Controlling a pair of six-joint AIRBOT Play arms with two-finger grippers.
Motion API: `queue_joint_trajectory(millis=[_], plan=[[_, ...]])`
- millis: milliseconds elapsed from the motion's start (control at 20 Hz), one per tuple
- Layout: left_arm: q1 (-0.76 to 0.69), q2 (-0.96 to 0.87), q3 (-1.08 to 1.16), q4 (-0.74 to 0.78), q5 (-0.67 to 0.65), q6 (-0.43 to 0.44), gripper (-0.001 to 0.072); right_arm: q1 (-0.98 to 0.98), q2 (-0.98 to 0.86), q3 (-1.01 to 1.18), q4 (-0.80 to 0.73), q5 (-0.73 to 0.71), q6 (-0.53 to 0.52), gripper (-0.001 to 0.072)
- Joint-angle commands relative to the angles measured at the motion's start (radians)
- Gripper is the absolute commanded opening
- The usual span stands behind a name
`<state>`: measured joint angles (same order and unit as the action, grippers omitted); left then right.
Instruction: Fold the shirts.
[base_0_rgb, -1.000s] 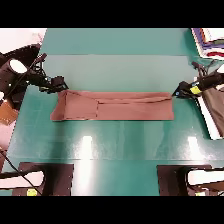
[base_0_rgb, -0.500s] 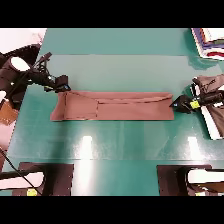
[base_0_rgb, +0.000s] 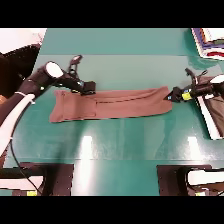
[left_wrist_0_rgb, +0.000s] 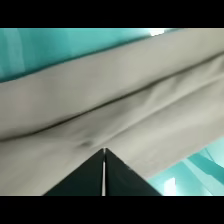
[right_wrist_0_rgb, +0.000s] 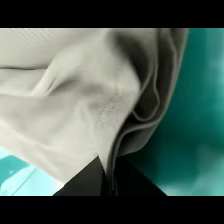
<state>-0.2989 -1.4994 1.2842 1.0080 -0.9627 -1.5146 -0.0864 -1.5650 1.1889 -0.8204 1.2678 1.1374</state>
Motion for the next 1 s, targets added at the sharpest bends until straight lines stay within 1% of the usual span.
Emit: queue_joint_trajectory(millis=[0, 150, 350, 600, 800, 950], plan=[[-0.104, -0.093, 0.053, -0.006, 0.044, -0.012, 0.0027, 0.014, 0.095, 0.092, 0.011, 0.043, 0.01, 0.0016], [-0.169, -0.216, 0.152, -0.046, 0.054, -0.014, 0.0027, 0.058, 0.172, 0.223, 0.018, 0.092, 0.079, 0.0016], [-0.224, -0.341, 0.276, -0.098, 0.055, -0.014, 0.0027, 0.169, 0.195, 0.383, 0.036, 0.127, 0.132, 0.0016], [-0.248, -0.395, 0.311, -0.11, 0.066, -0.024, 0.0027, 0.259, 0.194, 0.47, 0.175, 0.095, 0.137, 0.0016], [-0.244, -0.394, 0.314, -0.11, 0.116, -0.023, 0.0027, 0.346, 0.193, 0.488, 0.175, 0.04, 0.134, 0.0016], [-0.182, -0.358, 0.34, -0.096, 0.038, -0.022, 0.0026, 0.417, 0.191, 0.488, 0.175, -0.003, 0.091, 0.0017]])
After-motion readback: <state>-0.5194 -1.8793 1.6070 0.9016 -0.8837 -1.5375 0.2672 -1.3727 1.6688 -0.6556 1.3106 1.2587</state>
